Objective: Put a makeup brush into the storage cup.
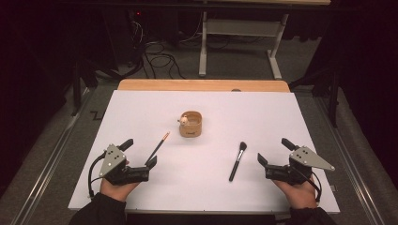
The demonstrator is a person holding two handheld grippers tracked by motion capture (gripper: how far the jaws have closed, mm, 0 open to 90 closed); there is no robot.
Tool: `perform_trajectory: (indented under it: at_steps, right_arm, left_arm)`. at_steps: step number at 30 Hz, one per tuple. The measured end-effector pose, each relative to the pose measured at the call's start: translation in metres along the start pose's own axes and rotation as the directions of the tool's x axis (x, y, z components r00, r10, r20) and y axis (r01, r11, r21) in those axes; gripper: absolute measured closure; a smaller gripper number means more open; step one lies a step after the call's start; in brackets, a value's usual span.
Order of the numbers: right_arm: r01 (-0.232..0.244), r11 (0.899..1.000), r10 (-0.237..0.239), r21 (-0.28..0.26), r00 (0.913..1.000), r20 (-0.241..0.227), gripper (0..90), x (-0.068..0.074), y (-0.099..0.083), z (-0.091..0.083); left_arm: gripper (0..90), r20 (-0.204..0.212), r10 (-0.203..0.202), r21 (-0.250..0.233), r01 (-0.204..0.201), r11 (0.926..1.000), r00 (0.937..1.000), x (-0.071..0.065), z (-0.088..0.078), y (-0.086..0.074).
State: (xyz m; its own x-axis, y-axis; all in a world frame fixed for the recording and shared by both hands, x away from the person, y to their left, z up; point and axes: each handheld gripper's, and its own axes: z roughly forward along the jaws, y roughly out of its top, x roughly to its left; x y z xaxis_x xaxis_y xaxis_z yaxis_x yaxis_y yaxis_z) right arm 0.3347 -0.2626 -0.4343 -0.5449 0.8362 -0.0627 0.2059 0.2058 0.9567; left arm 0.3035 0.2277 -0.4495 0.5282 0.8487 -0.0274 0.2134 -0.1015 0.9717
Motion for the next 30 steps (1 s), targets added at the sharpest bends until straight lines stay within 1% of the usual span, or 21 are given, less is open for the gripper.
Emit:
perform_trajectory:
  at_steps: [2, 8, 22, 30]
  right_arm:
    - [0.009, 1.0, -0.009, 0.002, 1.0, 0.004, 1.7, -0.0001, -0.0004, 0.0003]
    - [0.014, 1.0, -0.014, 0.0, 0.9998, 0.01, 1.7, 0.0, -0.0002, -0.0003]
    - [0.021, 1.0, -0.021, 0.001, 0.9997, 0.013, 1.7, 0.0007, -0.0005, 0.0]
    - [0.035, 0.999, -0.035, 0.011, 0.9994, 0.001, 1.7, 0.0013, 0.0004, 0.0006]
  left_arm:
    - [0.5, 0.001, -0.002, 0.0, 0.002, 1.0, 1.0, 0.0, 0.0004, -0.0002]
    - [0.6, 0.001, -0.004, 0.003, 0.004, 1.0, 1.0, 0.0003, 0.0002, -0.0002]
    - [0.6, -0.003, -0.018, 0.0, 0.018, 0.9998, 0.9998, 0.0044, -0.0004, 0.0002]
    - [0.6, -0.013, -0.025, -0.002, 0.025, 0.9997, 0.9996, 0.0079, -0.0018, 0.0005]
